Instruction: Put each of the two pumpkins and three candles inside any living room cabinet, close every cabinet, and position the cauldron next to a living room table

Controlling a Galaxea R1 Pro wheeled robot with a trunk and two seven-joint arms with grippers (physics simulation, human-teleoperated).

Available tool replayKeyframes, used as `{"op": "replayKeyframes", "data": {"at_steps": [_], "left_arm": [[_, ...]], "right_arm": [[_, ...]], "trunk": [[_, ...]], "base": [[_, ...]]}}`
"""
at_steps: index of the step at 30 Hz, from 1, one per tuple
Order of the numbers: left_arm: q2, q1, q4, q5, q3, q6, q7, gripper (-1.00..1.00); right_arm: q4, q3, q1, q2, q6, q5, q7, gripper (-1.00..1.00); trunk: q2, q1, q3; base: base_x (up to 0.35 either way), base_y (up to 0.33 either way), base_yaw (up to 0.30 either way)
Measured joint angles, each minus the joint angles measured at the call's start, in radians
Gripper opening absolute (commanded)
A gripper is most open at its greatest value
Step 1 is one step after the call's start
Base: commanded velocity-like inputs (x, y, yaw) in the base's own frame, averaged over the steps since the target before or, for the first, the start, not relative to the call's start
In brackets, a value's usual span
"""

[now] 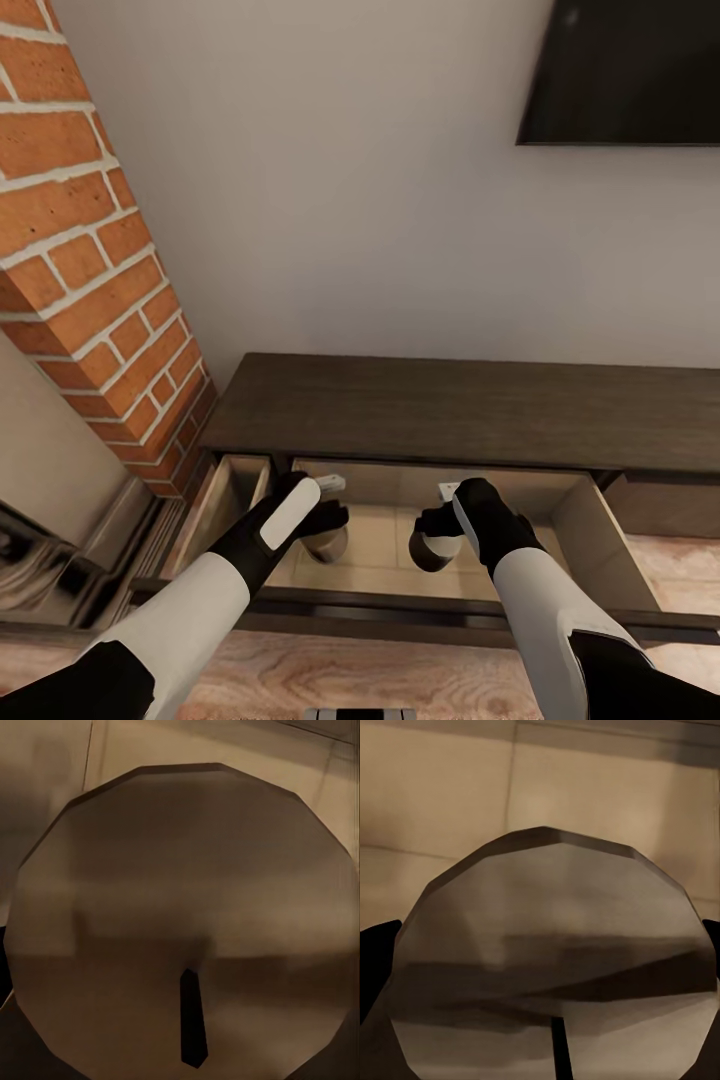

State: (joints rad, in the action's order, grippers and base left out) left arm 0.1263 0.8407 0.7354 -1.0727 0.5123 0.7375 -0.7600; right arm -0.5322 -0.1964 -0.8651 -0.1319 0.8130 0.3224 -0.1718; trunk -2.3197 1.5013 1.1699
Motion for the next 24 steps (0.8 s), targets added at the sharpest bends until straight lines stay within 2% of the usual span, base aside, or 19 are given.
{"op": "replayKeyframes", "data": {"at_steps": [10,18,24], "left_arm": [[-0.002,0.000,0.013,0.001,0.001,0.002,-0.002,-1.00],[-0.002,0.000,0.015,0.000,0.002,0.003,-0.002,-1.00],[-0.002,0.000,0.015,0.000,0.002,0.004,-0.002,-1.00]], "right_arm": [[0.000,0.000,0.000,-0.002,0.000,0.000,0.000,-1.00],[-0.001,0.000,0.001,-0.002,-0.002,0.002,0.000,-1.00],[-0.001,0.000,0.002,-0.003,-0.002,0.001,0.000,-1.00]], "trunk": [[0.000,0.000,0.016],[0.000,0.000,0.022],[0.000,0.000,0.023]], "base": [[0.062,0.000,-0.004],[0.011,0.000,-0.205],[0.000,0.000,-0.032]]}}
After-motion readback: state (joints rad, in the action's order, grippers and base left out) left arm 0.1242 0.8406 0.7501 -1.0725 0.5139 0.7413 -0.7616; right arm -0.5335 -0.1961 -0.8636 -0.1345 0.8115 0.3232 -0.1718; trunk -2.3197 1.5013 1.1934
